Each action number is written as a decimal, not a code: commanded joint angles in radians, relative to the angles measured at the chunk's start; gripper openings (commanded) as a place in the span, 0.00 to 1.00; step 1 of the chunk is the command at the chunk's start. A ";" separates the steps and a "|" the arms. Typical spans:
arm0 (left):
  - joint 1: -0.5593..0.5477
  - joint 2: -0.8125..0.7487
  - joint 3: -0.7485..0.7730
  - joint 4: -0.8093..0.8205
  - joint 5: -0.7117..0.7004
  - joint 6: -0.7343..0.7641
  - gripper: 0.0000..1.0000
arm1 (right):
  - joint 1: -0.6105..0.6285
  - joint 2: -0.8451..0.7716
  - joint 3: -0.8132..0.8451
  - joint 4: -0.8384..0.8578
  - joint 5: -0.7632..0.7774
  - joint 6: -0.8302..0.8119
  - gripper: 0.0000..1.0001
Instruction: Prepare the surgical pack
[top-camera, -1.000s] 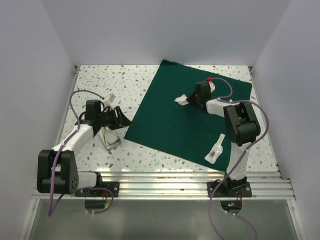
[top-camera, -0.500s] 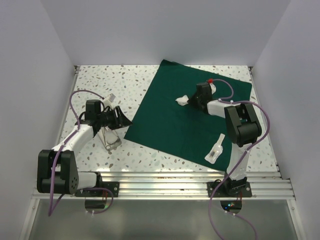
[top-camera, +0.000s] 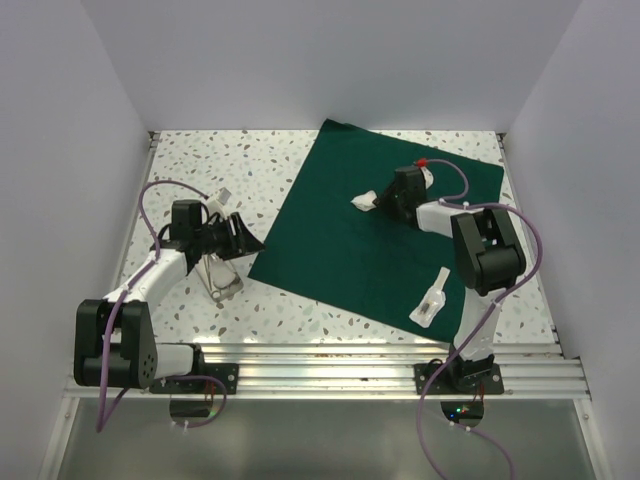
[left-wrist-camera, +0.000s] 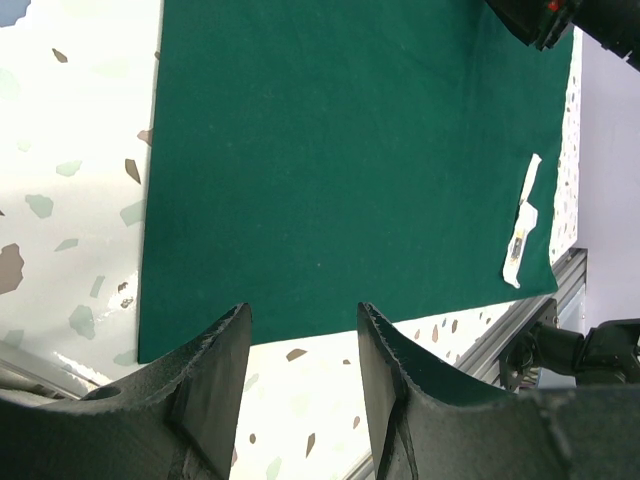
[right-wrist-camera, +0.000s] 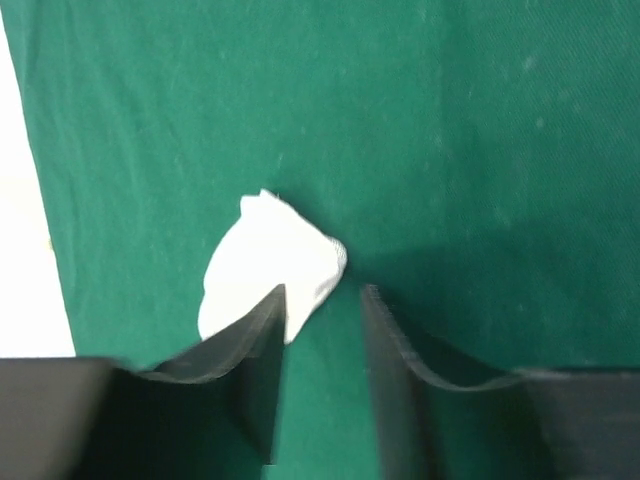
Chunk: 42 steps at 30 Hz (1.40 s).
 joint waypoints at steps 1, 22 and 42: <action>-0.007 -0.014 -0.009 0.046 0.019 0.010 0.50 | -0.006 -0.086 -0.035 0.018 -0.028 -0.007 0.43; -0.008 -0.016 0.000 0.041 0.019 0.010 0.50 | 0.012 0.028 -0.032 0.095 -0.078 0.152 0.44; -0.008 -0.016 0.005 0.032 0.013 0.015 0.50 | 0.013 0.090 0.023 0.119 -0.030 0.174 0.16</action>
